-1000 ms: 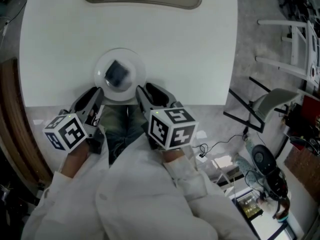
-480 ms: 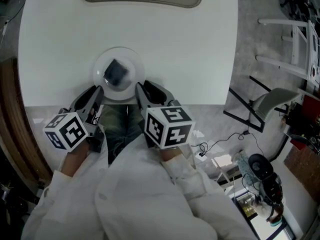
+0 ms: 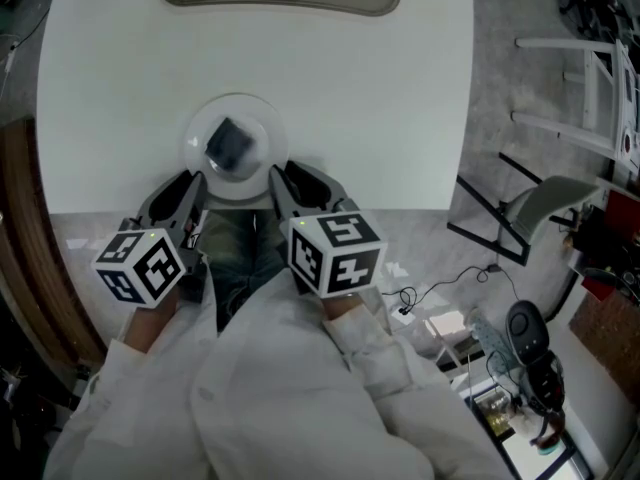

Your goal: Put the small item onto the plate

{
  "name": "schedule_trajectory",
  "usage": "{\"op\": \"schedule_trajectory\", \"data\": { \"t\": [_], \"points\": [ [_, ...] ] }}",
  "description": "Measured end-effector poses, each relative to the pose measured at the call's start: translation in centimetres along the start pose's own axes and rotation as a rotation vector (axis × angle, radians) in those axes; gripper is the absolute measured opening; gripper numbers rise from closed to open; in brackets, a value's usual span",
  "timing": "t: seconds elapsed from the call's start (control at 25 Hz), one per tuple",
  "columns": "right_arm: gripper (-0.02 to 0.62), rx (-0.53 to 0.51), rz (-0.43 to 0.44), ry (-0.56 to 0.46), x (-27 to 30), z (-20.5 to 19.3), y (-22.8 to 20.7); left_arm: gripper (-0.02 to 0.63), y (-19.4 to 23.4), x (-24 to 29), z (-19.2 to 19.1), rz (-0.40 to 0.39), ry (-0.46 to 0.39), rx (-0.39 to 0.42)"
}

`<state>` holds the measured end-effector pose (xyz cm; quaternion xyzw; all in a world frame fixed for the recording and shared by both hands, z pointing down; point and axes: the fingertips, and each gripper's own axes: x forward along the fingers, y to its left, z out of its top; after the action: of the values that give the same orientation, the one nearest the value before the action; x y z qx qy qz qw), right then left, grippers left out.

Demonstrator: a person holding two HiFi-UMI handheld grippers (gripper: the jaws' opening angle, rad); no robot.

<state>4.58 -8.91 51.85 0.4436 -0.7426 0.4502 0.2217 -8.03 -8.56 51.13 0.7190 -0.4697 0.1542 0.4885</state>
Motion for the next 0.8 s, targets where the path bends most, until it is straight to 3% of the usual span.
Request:
{"op": "schedule_trajectory", "data": {
  "t": [0.8],
  "points": [
    [0.077,-0.011,0.014,-0.060,-0.1,2.2,-0.2,0.072,-0.7,0.4,2.4,-0.007,-0.065,0.082]
  ]
}}
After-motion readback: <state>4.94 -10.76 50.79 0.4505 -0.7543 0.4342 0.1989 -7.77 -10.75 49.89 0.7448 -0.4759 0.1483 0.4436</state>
